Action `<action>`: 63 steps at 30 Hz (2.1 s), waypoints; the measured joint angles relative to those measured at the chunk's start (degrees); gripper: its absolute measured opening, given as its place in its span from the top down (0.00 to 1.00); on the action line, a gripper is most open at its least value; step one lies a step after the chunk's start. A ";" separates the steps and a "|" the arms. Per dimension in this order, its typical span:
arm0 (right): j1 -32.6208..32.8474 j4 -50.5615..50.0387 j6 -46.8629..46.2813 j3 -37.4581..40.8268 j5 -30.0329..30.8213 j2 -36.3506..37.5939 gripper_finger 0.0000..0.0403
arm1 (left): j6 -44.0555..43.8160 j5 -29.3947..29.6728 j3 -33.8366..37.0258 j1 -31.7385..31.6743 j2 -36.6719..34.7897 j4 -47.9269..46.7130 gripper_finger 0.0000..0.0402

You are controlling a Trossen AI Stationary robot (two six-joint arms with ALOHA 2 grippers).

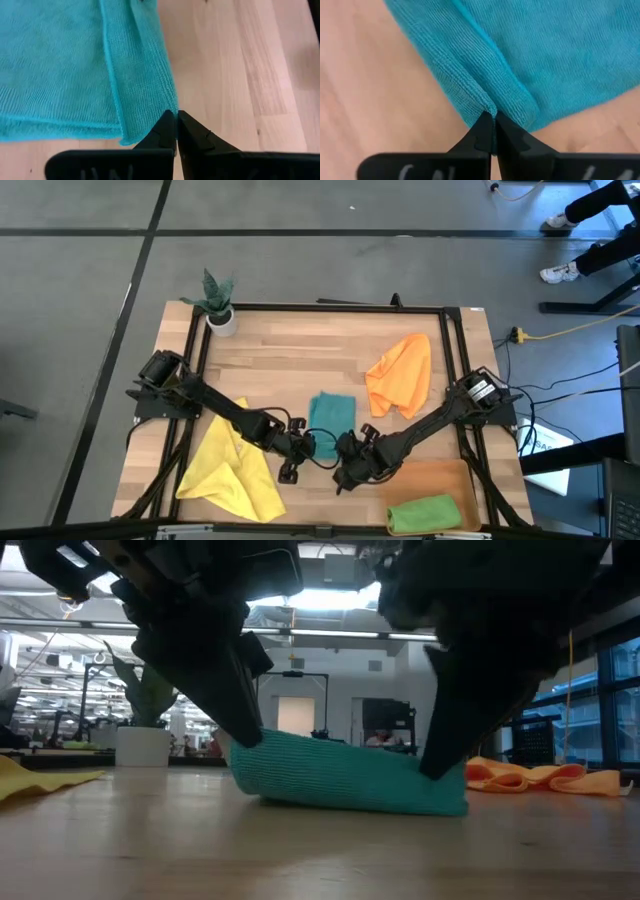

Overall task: Roll microfiber towels into tight, uniform cylinder then place into a basket
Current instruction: Roll the blue microfiber towel

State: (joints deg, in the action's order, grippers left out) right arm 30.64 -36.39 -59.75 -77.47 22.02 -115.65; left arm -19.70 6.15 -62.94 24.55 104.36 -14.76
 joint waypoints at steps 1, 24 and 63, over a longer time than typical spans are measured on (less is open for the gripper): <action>-0.28 -0.08 0.13 0.00 0.02 -0.29 0.97 | 0.00 -0.01 0.00 -0.12 0.00 0.02 1.00; 3.48 1.91 12.31 -7.06 -6.98 0.08 0.97 | -5.40 -9.88 -0.13 4.35 -0.02 0.51 1.00; -0.86 9.22 4.45 5.41 -3.04 0.26 0.97 | -2.19 8.14 0.00 0.44 -0.02 -0.24 1.00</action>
State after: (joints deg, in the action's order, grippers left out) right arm 29.78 -27.17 -55.30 -72.05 18.98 -115.39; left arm -21.89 14.30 -62.94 25.00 104.33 -15.00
